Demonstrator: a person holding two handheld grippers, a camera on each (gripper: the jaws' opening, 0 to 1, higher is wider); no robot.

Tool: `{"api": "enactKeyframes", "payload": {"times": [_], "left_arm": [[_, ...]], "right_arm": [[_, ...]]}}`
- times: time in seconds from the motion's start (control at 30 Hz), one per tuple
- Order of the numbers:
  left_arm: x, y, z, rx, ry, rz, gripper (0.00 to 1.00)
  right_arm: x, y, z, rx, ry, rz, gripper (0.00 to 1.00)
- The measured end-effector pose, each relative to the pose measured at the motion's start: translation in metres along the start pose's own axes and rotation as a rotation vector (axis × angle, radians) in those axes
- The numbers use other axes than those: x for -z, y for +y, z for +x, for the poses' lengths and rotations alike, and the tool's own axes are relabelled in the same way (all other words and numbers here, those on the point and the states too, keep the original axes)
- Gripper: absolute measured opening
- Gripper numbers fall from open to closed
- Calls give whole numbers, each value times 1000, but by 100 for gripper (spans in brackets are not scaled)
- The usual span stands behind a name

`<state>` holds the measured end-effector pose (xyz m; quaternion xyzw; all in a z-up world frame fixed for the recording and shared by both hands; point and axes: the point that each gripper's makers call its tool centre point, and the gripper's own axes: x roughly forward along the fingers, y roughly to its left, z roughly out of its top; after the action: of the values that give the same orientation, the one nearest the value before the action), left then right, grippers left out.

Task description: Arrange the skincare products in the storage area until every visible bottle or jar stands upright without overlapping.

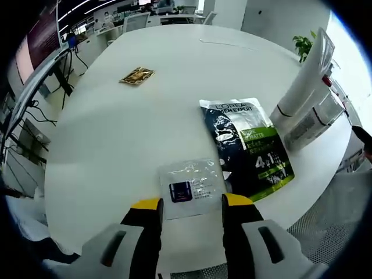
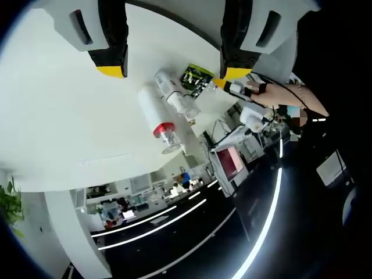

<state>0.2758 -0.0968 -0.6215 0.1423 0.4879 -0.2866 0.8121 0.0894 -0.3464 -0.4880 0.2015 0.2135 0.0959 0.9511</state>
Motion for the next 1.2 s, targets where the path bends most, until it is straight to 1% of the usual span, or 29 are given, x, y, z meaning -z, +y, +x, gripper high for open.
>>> {"api": "enactKeyframes", "payload": {"times": [0.2, 0.33, 0.7, 0.93, 1.07, 1.2], "left_arm": [[0, 1, 1, -5, 2, 4, 41], [0, 1, 1, 1, 2, -9, 42], [1, -8, -2, 33, 1, -32, 45], [-2, -10, -6, 42, -4, -32, 51], [-2, -7, -6, 36, -2, -27, 54], [-4, -4, -9, 34, -7, -27, 59]], "right_arm": [[0, 1, 0, 1, 3, -1, 65], [0, 4, 0, 3, 4, -2, 65], [0, 5, 0, 2, 7, -3, 64], [-1, 9, 1, 4, 5, -3, 64], [-1, 8, 0, 4, 5, -1, 64], [-1, 7, 0, 3, 4, -1, 64]]}}
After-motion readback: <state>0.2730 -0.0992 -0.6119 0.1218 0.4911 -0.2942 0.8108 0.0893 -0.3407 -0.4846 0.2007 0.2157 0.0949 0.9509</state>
